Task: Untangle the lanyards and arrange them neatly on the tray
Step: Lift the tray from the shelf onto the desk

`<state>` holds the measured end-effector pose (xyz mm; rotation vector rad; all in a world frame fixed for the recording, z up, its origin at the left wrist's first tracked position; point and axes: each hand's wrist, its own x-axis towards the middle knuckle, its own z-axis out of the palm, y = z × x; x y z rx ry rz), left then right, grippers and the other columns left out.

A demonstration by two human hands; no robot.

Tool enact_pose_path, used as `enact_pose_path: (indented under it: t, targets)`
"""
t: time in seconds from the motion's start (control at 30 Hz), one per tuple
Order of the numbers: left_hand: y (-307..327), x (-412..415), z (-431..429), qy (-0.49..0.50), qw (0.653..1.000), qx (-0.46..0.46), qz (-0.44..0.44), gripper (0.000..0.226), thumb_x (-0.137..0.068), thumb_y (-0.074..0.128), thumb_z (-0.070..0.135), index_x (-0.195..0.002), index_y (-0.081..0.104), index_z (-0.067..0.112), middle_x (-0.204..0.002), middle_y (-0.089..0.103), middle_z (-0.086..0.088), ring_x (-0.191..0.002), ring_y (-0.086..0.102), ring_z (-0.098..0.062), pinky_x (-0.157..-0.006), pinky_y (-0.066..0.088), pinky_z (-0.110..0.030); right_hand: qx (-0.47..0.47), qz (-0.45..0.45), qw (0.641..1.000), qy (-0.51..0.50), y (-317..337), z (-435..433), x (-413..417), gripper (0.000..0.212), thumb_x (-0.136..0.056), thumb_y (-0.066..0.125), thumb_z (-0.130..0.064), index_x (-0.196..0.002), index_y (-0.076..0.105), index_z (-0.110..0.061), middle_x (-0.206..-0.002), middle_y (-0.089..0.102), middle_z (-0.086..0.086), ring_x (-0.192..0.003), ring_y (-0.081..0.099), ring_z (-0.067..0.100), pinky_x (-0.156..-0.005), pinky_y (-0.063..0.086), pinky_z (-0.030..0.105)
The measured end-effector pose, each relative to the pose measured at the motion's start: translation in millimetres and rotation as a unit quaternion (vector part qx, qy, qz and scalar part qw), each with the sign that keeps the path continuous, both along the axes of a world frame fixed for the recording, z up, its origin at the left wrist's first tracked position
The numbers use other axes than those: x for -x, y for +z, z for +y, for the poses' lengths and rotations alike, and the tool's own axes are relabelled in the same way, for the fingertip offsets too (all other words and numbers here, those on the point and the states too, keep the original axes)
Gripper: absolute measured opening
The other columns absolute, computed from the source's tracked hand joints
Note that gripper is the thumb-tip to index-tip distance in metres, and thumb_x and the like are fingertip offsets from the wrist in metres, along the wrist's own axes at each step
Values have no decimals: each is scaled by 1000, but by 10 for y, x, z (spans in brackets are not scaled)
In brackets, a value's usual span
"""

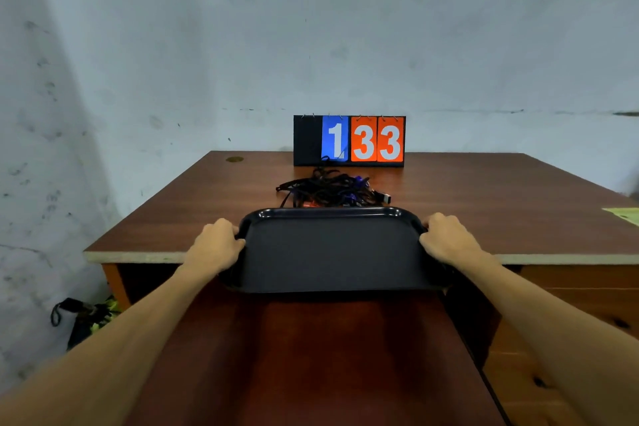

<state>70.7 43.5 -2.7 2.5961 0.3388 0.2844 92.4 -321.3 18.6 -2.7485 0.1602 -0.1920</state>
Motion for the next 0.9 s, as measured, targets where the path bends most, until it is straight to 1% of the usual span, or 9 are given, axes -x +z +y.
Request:
enact_pose_path:
  t: [0.07, 0.13, 0.2, 0.37, 0.47, 0.57, 0.7, 0.8, 0.9]
  targets:
    - [-27, -126, -1, 5, 1000, -14, 0, 27, -90, 59, 24, -110, 65, 7, -106, 67, -16, -96, 63, -36, -84, 53, -45, 8, -1, 1000, 0, -38, 21, -136, 34, -84, 44, -9, -115, 60, -8, -91, 55, 10, -78, 55, 33, -68, 46, 36]
    - [-71, -270, -11, 3, 1000, -26, -4, 19, -92, 56, 23, -100, 64, 7, -104, 65, -17, -96, 61, -38, -83, 51, -45, 10, -3, 1000, -1, -69, 37, -273, 40, -84, 44, -7, -122, 57, -9, -93, 55, 10, -79, 54, 32, -69, 46, 36]
    - [-90, -418, -18, 1, 999, -45, -5, 15, -93, 54, 23, -89, 59, 10, -95, 63, -15, -89, 61, -37, -77, 51, -43, 17, -11, 1000, -10, -87, 62, -395, 40, -84, 44, -7, -121, 58, -9, -94, 56, 11, -79, 53, 32, -71, 45, 36]
    - [-72, -705, -21, 6, 990, -140, -22, 22, -95, 48, 31, -90, 56, 11, -92, 61, -8, -92, 61, -35, -77, 48, -38, 36, -37, 998, -37, -149, 103, -666, 36, -85, 46, -10, -118, 59, -9, -95, 62, 12, -80, 55, 32, -70, 44, 35]
    - [-129, -867, -7, 18, 993, -114, -39, 29, -94, 48, 34, -115, 62, 19, -105, 65, -10, -98, 62, -35, -79, 48, -39, 18, -34, 998, -42, -160, 102, -778, 37, -84, 47, -11, -118, 60, -12, -93, 61, 10, -80, 56, 31, -70, 45, 35]
    - [-176, -985, -2, 24, 996, -73, -44, 35, -94, 48, 32, -125, 60, 21, -108, 66, -11, -97, 62, -35, -78, 49, -39, -4, -32, 998, -48, -164, 92, -887, 39, -85, 48, -12, -122, 59, -15, -105, 65, 12, -92, 59, 34, -72, 43, 35]
    - [-207, -1054, -14, 18, 997, -53, -51, 35, -94, 48, 29, -126, 59, 20, -105, 69, -9, -90, 64, -31, -76, 53, -38, -40, -39, 997, -46, -150, 72, -958, 39, -85, 50, -12, -123, 60, -15, -112, 65, 12, -93, 58, 33, -72, 42, 32]
    - [-189, -1048, -48, 25, 997, -60, -52, 30, -95, 50, 26, -121, 58, 16, -108, 67, -10, -91, 62, -31, -69, 46, -34, -43, -39, 998, -37, -135, 69, -960, 34, -85, 51, -10, -116, 63, -14, -104, 64, 10, -80, 51, 28, -70, 41, 31]
    - [-170, -1055, -51, 13, 995, -69, -68, 22, -94, 51, 23, -111, 59, 11, -109, 62, -8, -85, 58, -26, -68, 45, -35, -33, -47, 998, -34, -120, 84, -960, 30, -84, 51, -9, -111, 64, -13, -96, 61, 8, -76, 49, 26, -69, 40, 31]
